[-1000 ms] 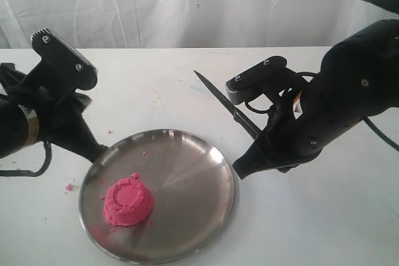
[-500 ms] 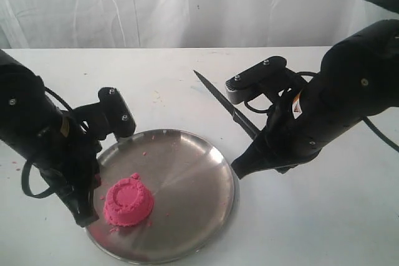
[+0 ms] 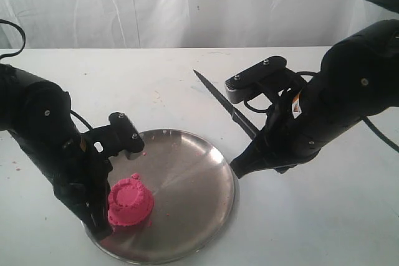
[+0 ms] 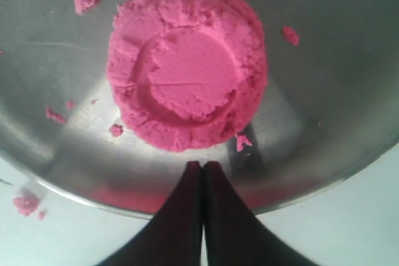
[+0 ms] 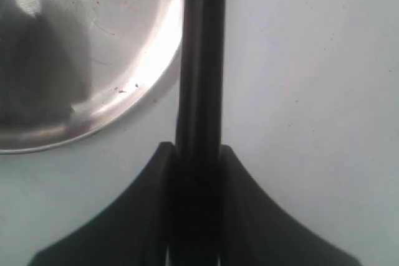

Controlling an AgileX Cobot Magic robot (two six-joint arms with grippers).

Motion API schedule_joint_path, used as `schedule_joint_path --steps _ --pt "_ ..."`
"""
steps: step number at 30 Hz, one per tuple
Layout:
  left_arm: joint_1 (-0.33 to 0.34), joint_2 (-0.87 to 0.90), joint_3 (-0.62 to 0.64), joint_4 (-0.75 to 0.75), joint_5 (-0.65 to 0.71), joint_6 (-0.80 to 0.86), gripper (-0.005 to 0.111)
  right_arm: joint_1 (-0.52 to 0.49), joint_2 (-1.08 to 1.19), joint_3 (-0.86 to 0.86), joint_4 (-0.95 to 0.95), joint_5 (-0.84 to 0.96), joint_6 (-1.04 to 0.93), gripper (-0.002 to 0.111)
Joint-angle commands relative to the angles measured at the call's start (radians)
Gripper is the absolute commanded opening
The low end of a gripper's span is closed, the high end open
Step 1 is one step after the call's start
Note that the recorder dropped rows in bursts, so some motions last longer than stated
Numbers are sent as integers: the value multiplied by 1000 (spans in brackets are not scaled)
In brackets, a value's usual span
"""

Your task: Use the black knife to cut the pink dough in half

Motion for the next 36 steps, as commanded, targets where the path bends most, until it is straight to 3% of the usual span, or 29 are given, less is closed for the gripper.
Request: schedule_joint_path --steps 1,6,24,30,36 --pt "2 1 4 -26 30 12 0 2 -3 5 2 -14 -4 0" --pt "2 1 -2 -13 91 12 0 2 -3 5 4 -14 -4 0" --pt "2 55 0 -58 -132 12 0 2 -3 5 13 -18 -4 0" --pt "2 95 0 -106 -280 12 0 2 -3 5 20 -20 -6 0" --pt "2 83 -15 -90 -300 12 0 2 -3 5 20 -16 -6 0"
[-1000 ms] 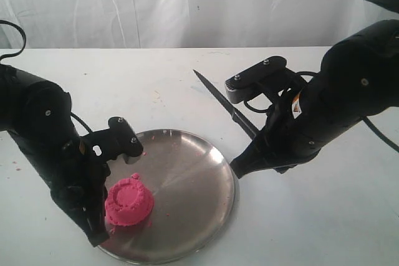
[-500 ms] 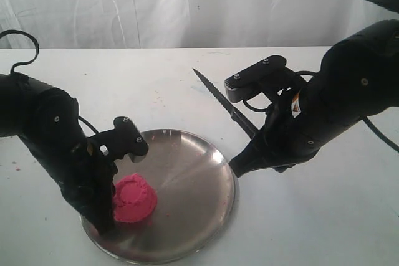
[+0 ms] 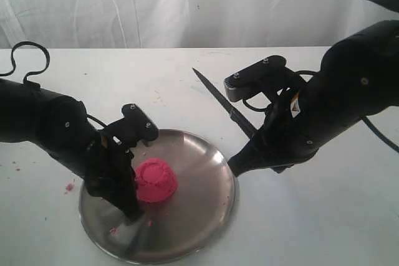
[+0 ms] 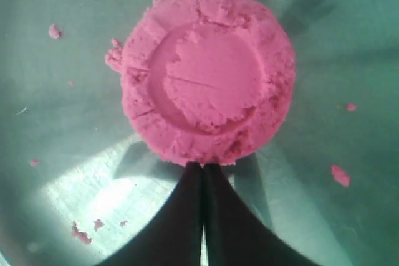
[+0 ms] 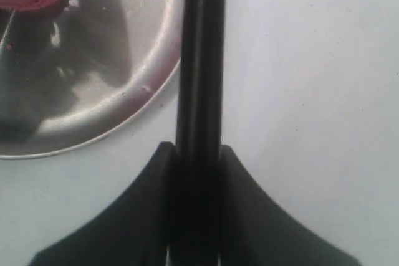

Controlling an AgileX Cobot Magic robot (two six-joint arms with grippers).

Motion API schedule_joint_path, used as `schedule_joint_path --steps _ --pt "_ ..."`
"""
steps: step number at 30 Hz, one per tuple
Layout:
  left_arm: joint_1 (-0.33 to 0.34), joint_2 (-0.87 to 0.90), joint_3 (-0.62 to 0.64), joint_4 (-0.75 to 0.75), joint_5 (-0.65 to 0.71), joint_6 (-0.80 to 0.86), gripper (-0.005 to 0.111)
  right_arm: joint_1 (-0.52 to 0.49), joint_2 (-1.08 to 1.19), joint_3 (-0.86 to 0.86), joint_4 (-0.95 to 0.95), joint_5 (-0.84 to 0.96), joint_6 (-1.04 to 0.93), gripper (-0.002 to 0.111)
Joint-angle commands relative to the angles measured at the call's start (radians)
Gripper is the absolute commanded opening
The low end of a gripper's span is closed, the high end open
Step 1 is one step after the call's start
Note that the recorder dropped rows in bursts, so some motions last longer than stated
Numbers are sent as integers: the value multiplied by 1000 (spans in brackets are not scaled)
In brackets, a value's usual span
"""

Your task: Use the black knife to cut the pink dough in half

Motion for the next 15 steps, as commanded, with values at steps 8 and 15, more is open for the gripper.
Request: schedule_joint_path --steps 8,15 --pt "2 -202 -122 41 177 1 0 2 -3 5 19 23 -47 0" --pt "2 -275 -122 63 184 -11 0 40 6 5 138 52 -239 0"
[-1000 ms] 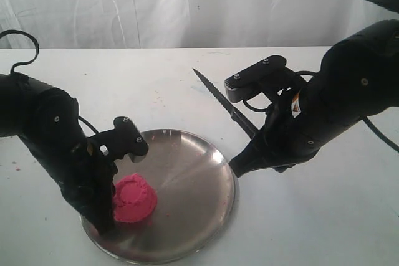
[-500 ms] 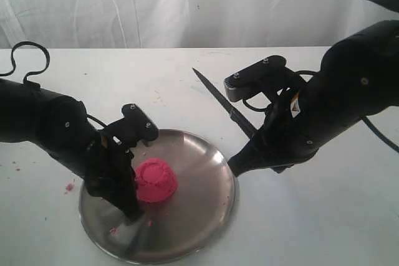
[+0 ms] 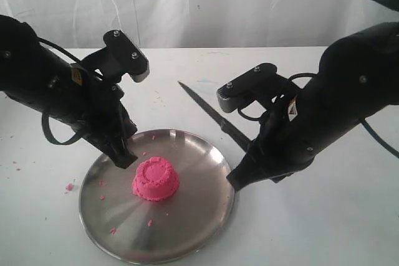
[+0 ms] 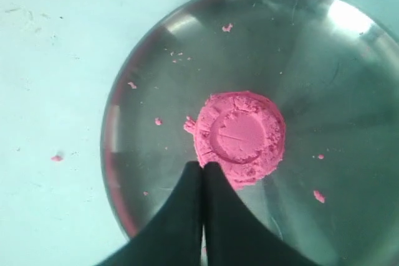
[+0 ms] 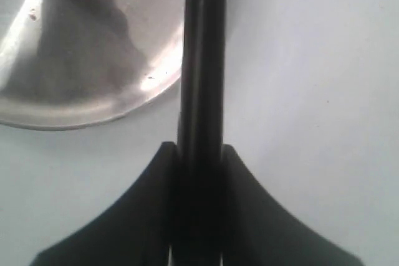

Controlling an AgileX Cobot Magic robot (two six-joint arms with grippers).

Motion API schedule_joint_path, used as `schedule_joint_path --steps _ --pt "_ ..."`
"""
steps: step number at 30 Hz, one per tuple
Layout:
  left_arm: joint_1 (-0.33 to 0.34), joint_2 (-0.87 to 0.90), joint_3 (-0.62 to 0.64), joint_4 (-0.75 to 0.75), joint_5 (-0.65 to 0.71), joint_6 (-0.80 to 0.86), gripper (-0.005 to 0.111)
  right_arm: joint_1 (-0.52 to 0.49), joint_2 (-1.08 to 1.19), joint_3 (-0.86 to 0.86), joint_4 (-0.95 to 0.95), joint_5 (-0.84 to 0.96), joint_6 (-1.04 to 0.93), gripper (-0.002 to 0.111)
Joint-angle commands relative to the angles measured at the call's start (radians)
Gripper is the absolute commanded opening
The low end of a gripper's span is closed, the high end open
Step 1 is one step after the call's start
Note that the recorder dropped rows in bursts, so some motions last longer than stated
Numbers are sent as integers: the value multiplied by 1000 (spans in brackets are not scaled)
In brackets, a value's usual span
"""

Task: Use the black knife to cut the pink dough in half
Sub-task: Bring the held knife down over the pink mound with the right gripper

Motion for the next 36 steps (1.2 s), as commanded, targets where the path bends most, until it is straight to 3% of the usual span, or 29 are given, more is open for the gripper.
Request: schedule_joint_path --steps 1,8,14,21,25,30,36 --pt "2 -23 -2 7 27 -11 0 27 16 3 47 28 -96 0" --pt "2 8 -2 7 -5 -11 0 27 145 -58 57 88 -109 0" --pt "2 30 27 3 -116 -11 0 27 218 -128 70 71 -115 0" --pt "2 31 29 48 -208 -6 0 39 273 -139 292 55 -305 0" --pt "23 47 29 85 -228 -11 0 63 273 -141 285 64 -305 0" --pt "99 96 29 81 -227 -124 0 85 273 -141 223 70 -293 0" --pt "99 123 29 28 -235 -143 0 84 273 -141 172 82 -295 0"
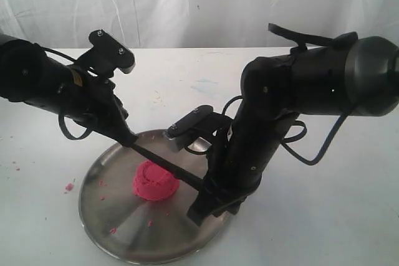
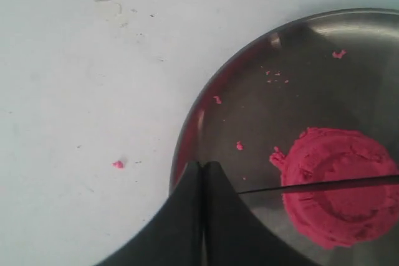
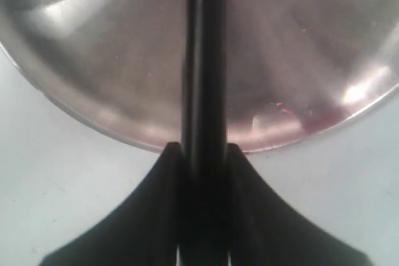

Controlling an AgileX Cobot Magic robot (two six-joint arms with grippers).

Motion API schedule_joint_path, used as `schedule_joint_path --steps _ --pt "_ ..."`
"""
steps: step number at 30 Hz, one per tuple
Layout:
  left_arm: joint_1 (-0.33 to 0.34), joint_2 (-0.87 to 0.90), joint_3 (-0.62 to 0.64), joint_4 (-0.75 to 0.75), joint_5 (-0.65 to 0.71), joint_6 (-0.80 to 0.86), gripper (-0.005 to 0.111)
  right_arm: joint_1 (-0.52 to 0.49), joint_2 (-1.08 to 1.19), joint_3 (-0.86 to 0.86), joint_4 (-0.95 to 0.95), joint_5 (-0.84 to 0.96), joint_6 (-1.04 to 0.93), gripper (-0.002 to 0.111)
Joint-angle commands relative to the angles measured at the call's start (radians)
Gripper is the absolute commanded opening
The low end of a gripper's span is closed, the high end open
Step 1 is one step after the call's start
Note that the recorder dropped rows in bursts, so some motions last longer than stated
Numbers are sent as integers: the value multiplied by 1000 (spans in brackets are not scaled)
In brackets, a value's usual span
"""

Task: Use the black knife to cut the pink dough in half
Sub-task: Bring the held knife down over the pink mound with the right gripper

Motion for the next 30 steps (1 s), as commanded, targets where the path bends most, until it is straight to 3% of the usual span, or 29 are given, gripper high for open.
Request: schedule_joint_path --steps 1,30 --pt "-2 20 7 -41 -3 -18 0 6 -4 -9 -51 15 -9 0" --pt "-8 95 7 -217 3 -18 0 6 45 -9 -50 -23 -59 0"
